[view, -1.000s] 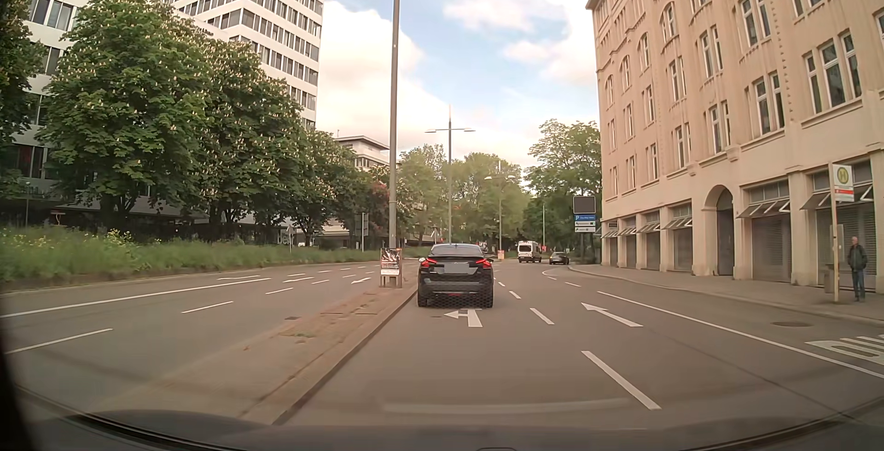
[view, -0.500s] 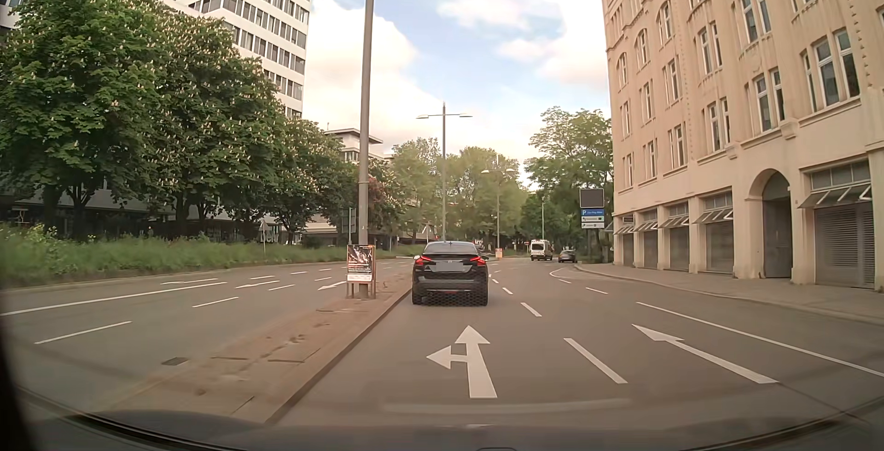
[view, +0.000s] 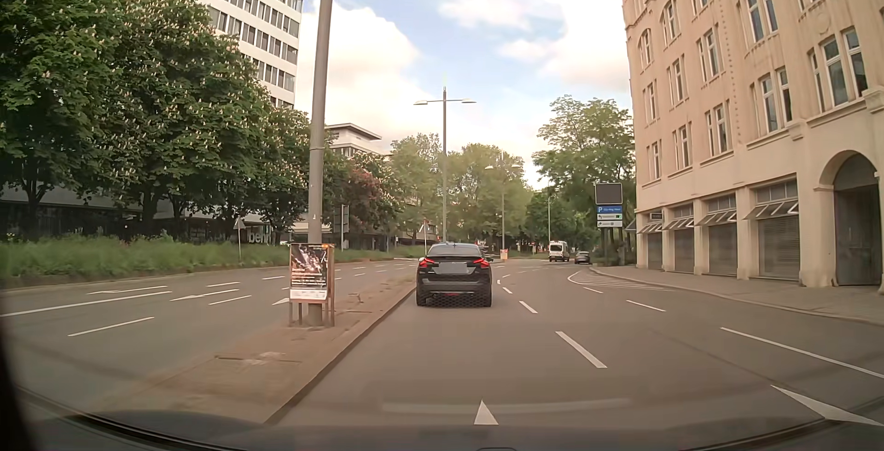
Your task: Follow the waypoints while adhering to traffic rules and regulations
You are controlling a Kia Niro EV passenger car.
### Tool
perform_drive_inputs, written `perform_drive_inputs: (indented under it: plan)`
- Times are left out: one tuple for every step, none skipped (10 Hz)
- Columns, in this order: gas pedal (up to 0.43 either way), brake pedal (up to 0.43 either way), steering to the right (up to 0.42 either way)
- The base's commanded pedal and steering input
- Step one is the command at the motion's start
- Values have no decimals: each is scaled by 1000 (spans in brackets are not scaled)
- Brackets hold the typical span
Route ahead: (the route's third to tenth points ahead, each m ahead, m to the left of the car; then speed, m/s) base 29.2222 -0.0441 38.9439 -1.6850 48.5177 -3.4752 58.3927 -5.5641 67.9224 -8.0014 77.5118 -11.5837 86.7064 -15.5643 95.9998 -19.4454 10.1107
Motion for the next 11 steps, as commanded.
perform_drive_inputs:
  plan:
    - [67,0,-4]
    - [67,0,-4]
    - [67,0,-4]
    - [67,0,-3]
    - [67,0,-3]
    - [67,0,-3]
    - [67,0,-4]
    - [67,0,-3]
    - [67,0,1]
    - [67,0,8]
    - [79,0,12]
